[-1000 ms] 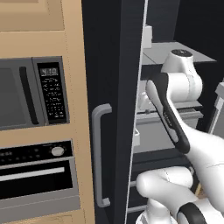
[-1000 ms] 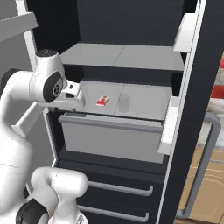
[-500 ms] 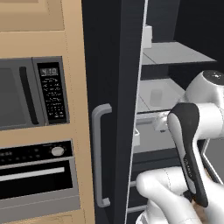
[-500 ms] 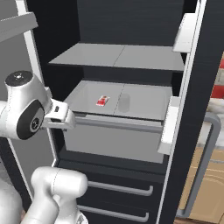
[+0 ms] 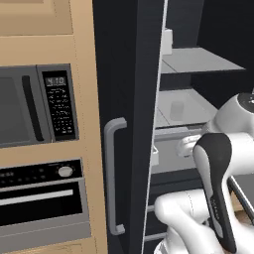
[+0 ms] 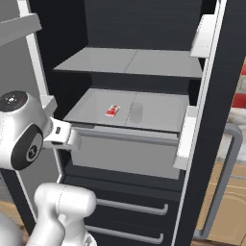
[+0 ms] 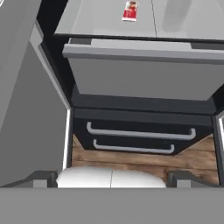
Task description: Place the ketchup and ketchup from the counter to the top shelf of the fridge. If the existing items in the fridge are on the top shelf, move them to other shelves.
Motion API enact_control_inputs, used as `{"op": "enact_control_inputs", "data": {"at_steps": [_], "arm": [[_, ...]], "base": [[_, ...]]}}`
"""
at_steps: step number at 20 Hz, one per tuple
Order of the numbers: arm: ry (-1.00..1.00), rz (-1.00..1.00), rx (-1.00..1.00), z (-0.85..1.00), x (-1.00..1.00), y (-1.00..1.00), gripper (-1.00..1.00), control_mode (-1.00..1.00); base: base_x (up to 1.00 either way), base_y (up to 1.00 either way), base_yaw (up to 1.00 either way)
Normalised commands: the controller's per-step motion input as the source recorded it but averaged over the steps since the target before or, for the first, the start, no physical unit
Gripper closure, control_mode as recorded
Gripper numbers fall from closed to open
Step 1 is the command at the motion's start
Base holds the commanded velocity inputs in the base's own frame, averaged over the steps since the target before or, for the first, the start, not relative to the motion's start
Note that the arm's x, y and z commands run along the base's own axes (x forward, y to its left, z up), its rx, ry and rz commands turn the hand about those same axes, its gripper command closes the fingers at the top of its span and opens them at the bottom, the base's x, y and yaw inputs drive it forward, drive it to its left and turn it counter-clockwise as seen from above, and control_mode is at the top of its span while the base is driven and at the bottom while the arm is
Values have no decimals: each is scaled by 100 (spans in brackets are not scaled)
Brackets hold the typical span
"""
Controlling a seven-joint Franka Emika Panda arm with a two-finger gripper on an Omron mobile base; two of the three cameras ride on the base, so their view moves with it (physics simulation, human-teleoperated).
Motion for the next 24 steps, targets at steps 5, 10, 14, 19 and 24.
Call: {"op": "enact_control_inputs", "data": {"at_steps": [5, 10, 14, 19, 24], "arm": [[0, 0, 0, 0, 0, 0, -100, 100], [0, 0, 0, 0, 0, 0, -100, 100], [0, 0, 0, 0, 0, 0, -100, 100], [0, 0, 0, 0, 0, 0, -100, 100], [0, 0, 0, 0, 0, 0, -100, 100]], "base": [[-73, -5, 0], [-73, -24, -1], [-43, -54, -11], [-2, -94, -19], [0, -100, -19]]}}
